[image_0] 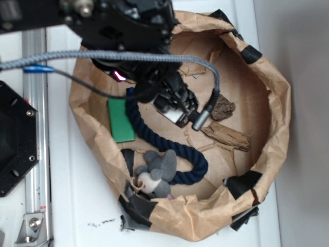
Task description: Grab the rock.
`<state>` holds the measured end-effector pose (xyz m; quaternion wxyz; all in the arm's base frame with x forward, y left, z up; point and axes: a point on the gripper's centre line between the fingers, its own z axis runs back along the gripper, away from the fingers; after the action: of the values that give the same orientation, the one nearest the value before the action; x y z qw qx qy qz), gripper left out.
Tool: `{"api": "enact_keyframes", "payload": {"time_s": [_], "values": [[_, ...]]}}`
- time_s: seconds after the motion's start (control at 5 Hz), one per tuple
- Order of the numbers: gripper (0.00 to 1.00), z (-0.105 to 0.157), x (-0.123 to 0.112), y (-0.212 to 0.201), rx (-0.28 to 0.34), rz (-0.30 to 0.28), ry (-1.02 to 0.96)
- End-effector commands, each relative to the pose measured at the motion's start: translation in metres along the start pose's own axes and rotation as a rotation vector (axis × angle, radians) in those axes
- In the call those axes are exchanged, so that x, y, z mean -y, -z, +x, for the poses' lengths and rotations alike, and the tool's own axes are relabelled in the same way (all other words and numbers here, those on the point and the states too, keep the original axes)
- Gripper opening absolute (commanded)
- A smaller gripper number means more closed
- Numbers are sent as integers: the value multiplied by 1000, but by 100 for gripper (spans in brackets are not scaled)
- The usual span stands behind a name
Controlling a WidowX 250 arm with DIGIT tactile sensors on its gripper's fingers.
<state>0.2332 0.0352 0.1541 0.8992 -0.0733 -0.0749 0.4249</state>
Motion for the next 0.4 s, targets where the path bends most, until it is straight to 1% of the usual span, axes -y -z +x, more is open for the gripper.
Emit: {"api": "enact_keyframes", "payload": {"time_s": [0.0, 0.2], "values": [[100, 21, 7, 34, 52, -26, -82], [100, 27, 15, 56, 94, -7, -96]]}}
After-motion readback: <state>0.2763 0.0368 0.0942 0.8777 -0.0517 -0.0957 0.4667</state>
